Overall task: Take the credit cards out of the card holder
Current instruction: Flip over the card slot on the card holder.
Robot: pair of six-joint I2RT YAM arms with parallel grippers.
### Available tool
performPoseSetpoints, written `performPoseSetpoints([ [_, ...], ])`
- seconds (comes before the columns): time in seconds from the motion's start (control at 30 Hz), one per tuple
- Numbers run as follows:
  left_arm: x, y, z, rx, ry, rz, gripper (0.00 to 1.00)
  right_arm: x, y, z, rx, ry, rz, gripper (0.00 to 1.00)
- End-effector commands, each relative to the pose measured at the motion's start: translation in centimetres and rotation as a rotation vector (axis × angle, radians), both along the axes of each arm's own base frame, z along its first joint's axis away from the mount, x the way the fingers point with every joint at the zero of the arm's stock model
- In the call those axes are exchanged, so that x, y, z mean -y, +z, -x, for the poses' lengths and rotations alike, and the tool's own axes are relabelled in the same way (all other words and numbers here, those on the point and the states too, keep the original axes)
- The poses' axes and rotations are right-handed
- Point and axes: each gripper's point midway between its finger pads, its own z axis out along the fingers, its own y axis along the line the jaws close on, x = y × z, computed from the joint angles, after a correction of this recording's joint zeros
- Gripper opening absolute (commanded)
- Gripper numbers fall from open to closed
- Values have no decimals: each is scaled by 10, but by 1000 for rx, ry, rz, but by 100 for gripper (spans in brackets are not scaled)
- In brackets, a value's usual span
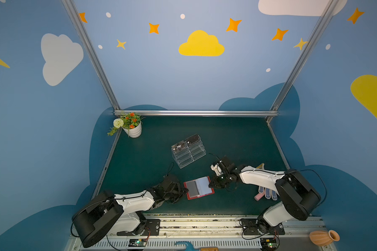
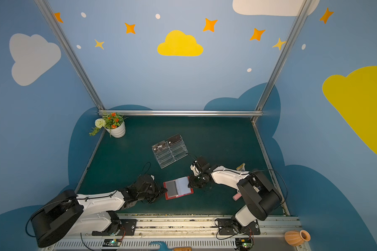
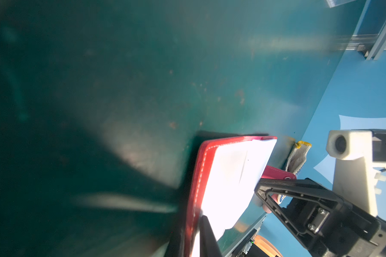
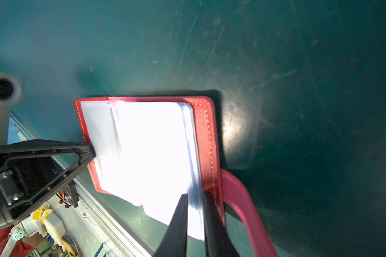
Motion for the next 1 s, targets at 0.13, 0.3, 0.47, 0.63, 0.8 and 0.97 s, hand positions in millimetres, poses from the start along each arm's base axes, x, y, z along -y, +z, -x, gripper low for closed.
performPoseSetpoints([
  [0.13,-7,9,-3,77,40,-9,20,19,-22,4,-19,-28,84,17],
  [0.3,0,21,-6,118,19,12,19,19,-22,3,-18,-30,80,17],
  [0.47,-6,10,-1,91,27,-16,15,18,-20,2,-15,-32,76,17],
  [0.63,0,17,-2,111,10,8,10,18,-19,2,-12,-32,74,17],
  [0.8,7,20,-3,123,-17,2,4,26,-24,9,-26,-34,93,17],
  [0.97,13,25,-4,143,-31,28,4,26,-24,10,-28,-35,92,17],
])
